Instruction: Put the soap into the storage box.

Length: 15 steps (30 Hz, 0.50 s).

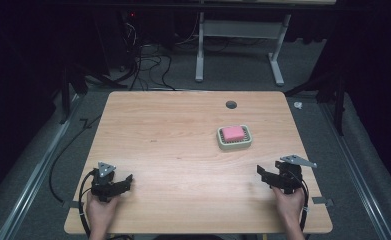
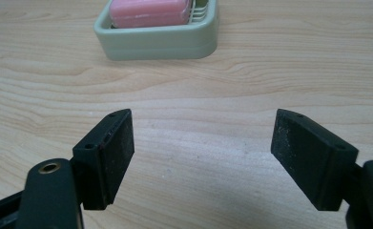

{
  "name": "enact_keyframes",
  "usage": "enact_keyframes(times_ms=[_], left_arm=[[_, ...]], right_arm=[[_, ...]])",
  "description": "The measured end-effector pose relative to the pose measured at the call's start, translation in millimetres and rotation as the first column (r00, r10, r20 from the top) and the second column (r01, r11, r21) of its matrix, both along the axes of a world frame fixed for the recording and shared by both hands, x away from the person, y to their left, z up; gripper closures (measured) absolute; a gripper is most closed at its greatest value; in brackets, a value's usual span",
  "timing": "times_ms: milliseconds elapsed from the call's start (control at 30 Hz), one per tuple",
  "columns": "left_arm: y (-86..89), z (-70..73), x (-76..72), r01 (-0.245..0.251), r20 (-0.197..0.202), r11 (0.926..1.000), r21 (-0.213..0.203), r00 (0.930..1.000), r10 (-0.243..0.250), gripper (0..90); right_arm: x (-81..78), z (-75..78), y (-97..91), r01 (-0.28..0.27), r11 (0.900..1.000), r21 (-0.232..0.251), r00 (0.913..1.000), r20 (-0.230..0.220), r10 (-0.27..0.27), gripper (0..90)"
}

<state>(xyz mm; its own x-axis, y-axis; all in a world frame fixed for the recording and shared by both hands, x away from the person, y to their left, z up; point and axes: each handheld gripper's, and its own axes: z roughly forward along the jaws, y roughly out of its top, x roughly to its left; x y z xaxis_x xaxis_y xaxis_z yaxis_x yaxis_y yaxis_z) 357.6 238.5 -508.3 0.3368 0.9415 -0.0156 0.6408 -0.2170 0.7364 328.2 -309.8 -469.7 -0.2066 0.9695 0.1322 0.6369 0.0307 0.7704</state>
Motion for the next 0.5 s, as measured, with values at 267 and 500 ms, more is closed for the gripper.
enact_keyframes(times_ms=[267, 500], left_arm=[[0.0, 0.0, 0.0, 0.000, 0.000, 1.0000, 0.000, 1.0000, 0.000, 22.8], [0.0, 0.0, 0.0, 0.000, 0.000, 1.0000, 0.000, 1.0000, 0.000, 22.8]], right_arm=[[-3.0, -5.7, 4.8, -0.014, 0.9998, -0.015, 0.9999, -0.008, 0.014, 23.6], [-5.5, -11.6, 8.3, -0.027, 0.9990, -0.035, 0.9995, -0.017, 0.026, 23.8]])
